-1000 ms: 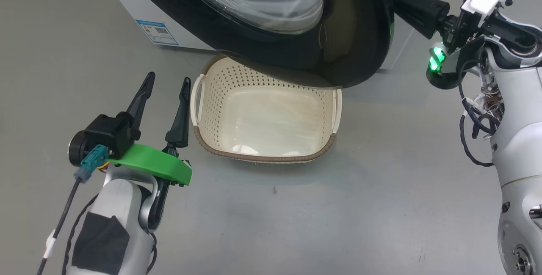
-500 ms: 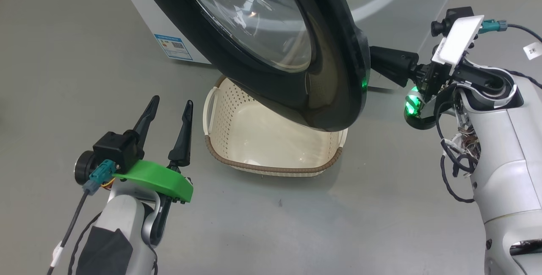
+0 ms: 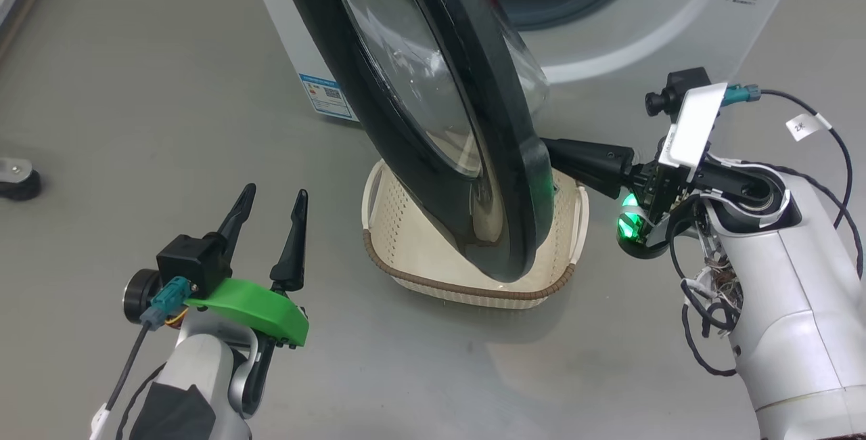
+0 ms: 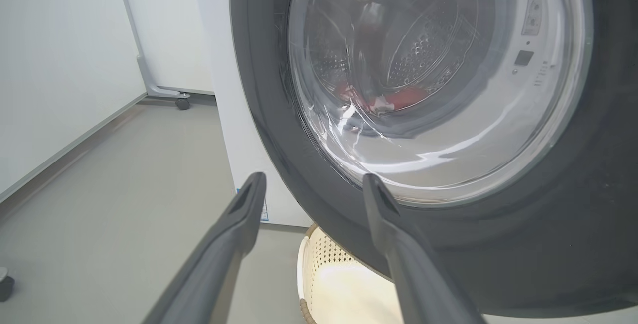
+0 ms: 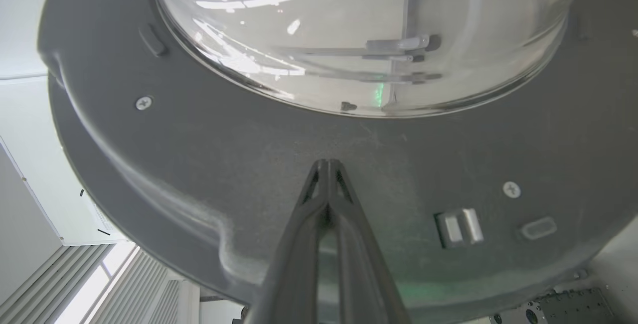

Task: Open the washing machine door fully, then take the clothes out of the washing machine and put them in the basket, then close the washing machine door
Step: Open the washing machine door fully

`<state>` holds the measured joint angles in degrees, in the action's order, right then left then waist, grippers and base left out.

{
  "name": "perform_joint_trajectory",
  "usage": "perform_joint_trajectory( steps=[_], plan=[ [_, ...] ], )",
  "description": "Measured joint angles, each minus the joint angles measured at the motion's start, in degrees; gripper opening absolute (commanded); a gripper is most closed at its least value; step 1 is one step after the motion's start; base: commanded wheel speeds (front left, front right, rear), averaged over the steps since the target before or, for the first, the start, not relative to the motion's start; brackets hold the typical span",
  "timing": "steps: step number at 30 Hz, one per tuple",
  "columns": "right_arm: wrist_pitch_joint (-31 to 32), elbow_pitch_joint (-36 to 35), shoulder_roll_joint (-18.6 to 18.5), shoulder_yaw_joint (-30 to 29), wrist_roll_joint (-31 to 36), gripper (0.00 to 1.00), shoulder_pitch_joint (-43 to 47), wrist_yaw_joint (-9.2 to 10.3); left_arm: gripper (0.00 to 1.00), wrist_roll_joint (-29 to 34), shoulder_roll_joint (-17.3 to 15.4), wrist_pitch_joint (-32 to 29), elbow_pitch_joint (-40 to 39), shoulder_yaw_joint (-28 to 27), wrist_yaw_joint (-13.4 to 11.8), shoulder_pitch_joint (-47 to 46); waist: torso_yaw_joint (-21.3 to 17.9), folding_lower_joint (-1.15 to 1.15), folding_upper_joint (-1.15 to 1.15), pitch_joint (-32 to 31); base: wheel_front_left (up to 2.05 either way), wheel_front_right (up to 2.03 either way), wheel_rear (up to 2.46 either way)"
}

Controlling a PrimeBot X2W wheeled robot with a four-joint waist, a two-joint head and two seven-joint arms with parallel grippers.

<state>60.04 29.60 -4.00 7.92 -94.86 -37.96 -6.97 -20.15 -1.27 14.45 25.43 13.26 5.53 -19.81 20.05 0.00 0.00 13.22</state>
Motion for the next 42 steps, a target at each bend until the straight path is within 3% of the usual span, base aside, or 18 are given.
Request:
perform_joint_trajectory(
  steps=[16, 27, 42],
  plan=[
    [-0.30, -4.20, 0.16, 5.61, -4.03, 0.00, 7.15, 0.00, 1.00, -0.58, -0.01, 0.00, 1.07, 0.38, -0.69, 2.03, 6.63, 0.00, 0.00, -3.20, 0.00, 0.00, 0.00],
    [-6.60, -7.09, 0.08, 11.72, -4.90, 0.00, 8.14, 0.00, 1.00, -1.60, -0.03, 0.00, 1.22, 0.46, -1.21, 2.54, 11.31, 0.00, 0.00, -4.51, 0.00, 0.00, 0.00],
    [-13.05, -9.00, 0.13, 19.18, -7.10, 0.00, 8.12, 0.00, 1.00, -1.59, -0.12, 0.00, 0.03, -0.99, -1.78, 3.71, 12.17, 0.00, 0.00, -4.38, 0.00, 0.00, 0.00]
  ],
)
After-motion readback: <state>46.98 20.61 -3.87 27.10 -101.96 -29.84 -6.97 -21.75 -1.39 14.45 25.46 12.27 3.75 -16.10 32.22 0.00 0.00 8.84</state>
